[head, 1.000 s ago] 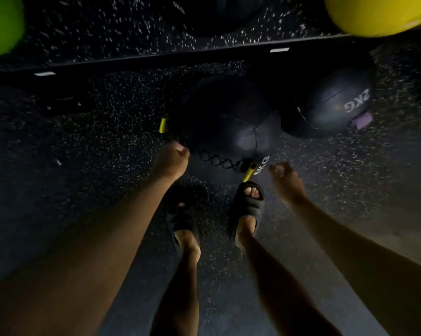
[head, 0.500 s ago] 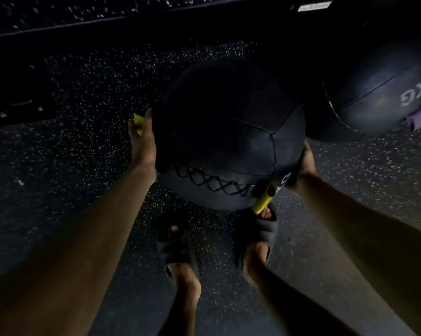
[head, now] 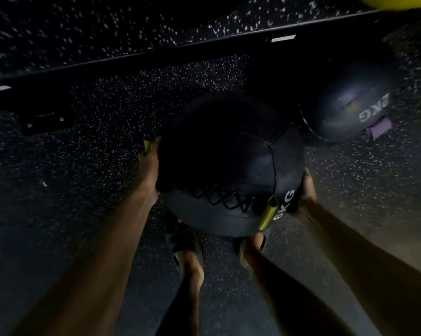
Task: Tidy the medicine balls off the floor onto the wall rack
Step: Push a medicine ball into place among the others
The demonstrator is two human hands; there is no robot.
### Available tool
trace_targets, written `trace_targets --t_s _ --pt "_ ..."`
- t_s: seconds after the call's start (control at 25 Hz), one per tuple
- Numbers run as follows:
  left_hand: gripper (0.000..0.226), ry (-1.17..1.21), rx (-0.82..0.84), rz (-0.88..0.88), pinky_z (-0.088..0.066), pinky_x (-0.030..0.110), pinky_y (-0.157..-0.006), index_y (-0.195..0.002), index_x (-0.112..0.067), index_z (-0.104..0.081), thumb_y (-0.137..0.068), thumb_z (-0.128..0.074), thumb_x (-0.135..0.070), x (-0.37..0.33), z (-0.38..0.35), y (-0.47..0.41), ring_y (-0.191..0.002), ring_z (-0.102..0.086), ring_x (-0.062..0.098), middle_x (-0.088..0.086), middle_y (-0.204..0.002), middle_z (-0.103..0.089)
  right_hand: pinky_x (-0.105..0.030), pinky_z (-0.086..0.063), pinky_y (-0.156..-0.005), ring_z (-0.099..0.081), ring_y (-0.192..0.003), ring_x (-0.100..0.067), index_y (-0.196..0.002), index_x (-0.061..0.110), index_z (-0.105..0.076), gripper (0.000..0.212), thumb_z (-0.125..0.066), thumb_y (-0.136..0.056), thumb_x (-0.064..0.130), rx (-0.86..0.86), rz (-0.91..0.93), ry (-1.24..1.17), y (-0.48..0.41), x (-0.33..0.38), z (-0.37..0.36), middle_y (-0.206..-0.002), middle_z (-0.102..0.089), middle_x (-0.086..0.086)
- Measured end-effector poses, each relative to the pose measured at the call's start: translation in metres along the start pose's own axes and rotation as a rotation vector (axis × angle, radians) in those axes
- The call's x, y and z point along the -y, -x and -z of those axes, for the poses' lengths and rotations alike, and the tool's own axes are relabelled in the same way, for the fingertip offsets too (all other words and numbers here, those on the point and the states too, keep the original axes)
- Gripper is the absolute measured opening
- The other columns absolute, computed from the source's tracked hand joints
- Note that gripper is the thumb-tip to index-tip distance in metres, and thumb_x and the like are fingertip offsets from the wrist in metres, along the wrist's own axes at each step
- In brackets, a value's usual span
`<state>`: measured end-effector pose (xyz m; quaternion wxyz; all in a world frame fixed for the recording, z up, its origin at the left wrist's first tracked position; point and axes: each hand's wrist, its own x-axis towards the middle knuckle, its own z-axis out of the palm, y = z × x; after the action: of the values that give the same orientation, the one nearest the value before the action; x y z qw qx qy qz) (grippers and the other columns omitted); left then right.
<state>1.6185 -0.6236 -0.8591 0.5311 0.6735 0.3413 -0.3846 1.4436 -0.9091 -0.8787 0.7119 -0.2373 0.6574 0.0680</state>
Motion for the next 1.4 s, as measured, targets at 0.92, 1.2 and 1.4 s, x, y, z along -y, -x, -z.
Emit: trace_targets --t_s 0.92,1.2,1.4 --pt "0.058 0.228 0.279 -0.360 -0.054 0.039 -0.095 -0.128 -0.021 -0.068 -0.089 -0.051 -0.062 -0.158 0.105 0.502 -0.113 -0.067 0.024 0.006 -0.124 -0.071 -0.037 -0.055 -0.087 -0.067 -0.097 -0.025 -0.112 0.011 -0.067 0.043 -0.047 -0.094 0.044 0.017 0.551 0.155 0.546 0.056 0.019 -0.108 -0.070 -0.007" --pt "0.060 0.314 0.350 -0.659 -0.053 0.037 -0.095 -0.132 -0.015 -0.064 -0.088 -0.057 -0.054 -0.236 0.114 0.610 -0.116 -0.065 0.026 0.008 -0.125 -0.070 -0.040 -0.057 -0.086 -0.069 -0.099 -0.027 -0.099 0.016 -0.072 0.039 -0.049 -0.090 0.046 0.107 0.825 0.077 0.667 0.108 0.002 -0.103 -0.074 -0.007" --pt "0.051 0.354 0.399 -0.830 -0.057 0.031 -0.079 -0.124 -0.014 -0.068 -0.094 -0.052 -0.052 -0.291 0.122 0.693 -0.104 -0.070 0.024 0.007 -0.112 -0.075 -0.029 -0.052 -0.066 -0.068 -0.081 -0.021 -0.095 0.020 -0.072 0.033 -0.051 -0.088 0.045 0.245 0.980 -0.036 0.761 0.136 -0.008 -0.090 -0.074 -0.002"
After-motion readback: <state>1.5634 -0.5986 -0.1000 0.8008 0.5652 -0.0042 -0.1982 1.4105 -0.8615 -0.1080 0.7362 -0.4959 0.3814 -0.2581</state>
